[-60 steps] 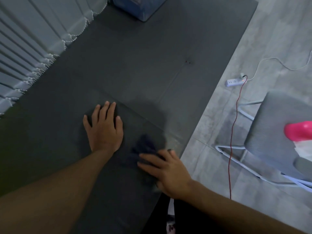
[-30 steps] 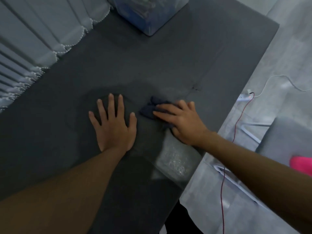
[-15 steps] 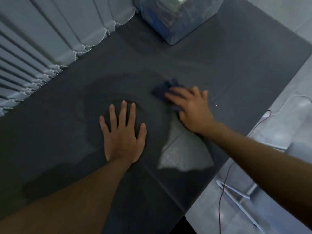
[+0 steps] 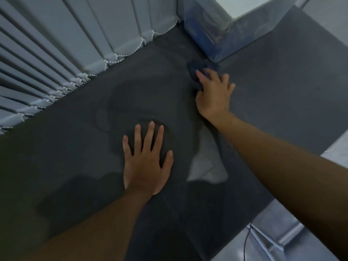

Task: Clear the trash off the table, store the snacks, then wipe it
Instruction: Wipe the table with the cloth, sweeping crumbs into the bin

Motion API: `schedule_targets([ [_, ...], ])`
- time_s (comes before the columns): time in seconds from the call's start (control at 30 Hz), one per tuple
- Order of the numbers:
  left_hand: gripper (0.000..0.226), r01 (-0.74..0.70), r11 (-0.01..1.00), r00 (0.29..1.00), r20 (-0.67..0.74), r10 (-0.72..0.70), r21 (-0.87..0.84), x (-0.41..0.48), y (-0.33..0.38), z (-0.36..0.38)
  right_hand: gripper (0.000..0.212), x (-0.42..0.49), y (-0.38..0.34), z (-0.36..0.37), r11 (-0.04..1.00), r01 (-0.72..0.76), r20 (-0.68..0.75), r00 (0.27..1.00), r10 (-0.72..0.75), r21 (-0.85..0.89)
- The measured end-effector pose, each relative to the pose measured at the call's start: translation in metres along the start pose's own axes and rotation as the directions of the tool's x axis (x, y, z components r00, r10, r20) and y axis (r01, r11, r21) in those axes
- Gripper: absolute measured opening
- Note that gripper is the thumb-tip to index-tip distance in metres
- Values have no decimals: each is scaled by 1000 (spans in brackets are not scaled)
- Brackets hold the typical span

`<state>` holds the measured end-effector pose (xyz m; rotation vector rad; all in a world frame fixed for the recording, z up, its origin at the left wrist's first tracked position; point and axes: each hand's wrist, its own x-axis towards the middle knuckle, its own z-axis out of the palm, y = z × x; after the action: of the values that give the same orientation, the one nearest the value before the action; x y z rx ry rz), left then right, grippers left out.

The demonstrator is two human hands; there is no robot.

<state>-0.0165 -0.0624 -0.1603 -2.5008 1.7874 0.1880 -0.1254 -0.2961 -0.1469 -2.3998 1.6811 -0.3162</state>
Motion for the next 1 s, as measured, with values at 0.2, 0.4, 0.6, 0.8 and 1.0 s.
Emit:
schedule_targets([
  [0.2, 72, -5, 1000, 1000, -3, 5, 2, 1, -2, 3, 48, -19, 2, -2, 785, 619, 131, 778, -615, 13],
  [0.4, 72, -9, 1000, 1000, 2, 9, 0, 2, -3, 3, 49, -11, 31, -5, 996, 85, -44, 995, -84, 24],
  [0.6, 71, -4, 1000, 1000, 16, 4, -5, 2, -2, -1, 31, -66, 55, -17, 806, 589, 13, 807, -591, 63],
  [0.8, 64, -104, 994, 994, -16, 105, 16, 2, -2, -3, 35, -115, 53, -19, 984, 119, -141, 985, -100, 131],
  [1.0, 58, -182, 983, 983, -28, 181, -28, 1, -1, -3, 30, -168, 94, -34, 897, 442, -52, 896, -440, 13],
])
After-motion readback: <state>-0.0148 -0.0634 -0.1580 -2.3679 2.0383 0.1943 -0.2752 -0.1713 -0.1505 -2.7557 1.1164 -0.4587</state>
